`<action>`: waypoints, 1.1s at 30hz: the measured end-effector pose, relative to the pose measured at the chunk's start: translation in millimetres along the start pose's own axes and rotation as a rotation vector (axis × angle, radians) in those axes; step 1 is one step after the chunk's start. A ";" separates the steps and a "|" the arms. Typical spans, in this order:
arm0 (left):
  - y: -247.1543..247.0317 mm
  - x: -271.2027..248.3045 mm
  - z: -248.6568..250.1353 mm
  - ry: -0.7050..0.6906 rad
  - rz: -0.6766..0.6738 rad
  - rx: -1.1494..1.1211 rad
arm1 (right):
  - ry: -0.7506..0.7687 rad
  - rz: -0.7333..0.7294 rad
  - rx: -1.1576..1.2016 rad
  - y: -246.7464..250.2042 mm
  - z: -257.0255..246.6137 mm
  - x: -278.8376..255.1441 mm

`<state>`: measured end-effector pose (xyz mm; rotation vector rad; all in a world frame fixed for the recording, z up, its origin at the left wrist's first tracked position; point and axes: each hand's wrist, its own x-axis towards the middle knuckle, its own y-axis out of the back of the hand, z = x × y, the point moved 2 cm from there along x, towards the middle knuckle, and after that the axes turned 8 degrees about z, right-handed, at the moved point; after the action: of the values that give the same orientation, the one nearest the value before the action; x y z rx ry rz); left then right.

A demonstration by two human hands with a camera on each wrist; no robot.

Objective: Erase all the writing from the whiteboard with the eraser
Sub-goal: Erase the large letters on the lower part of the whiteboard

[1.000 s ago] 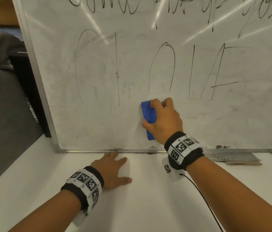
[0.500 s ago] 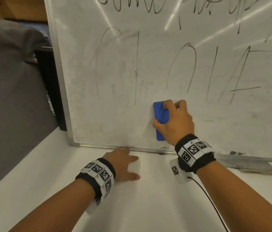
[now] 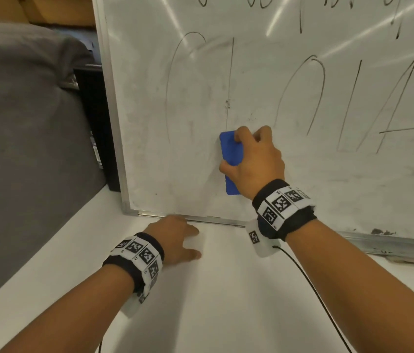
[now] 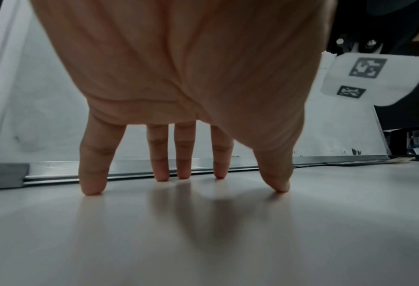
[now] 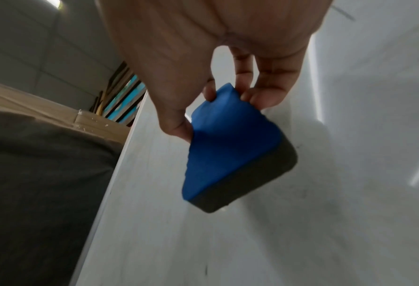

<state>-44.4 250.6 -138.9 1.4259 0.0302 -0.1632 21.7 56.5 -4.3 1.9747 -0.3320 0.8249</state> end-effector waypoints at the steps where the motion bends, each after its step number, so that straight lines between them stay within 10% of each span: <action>1: -0.8 0.5 -1.9 0.010 -0.001 -0.006 | 0.014 -0.013 -0.009 -1.4 -3.3 -1.8; 33: 15.6 -8.9 -28.5 0.137 0.023 -0.055 | 0.189 -0.063 -0.084 -40.9 -80.6 5.2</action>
<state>-48.9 281.7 -126.7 1.3802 0.1301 -0.0453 14.0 146.7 -1.1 1.8047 -0.1897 0.9340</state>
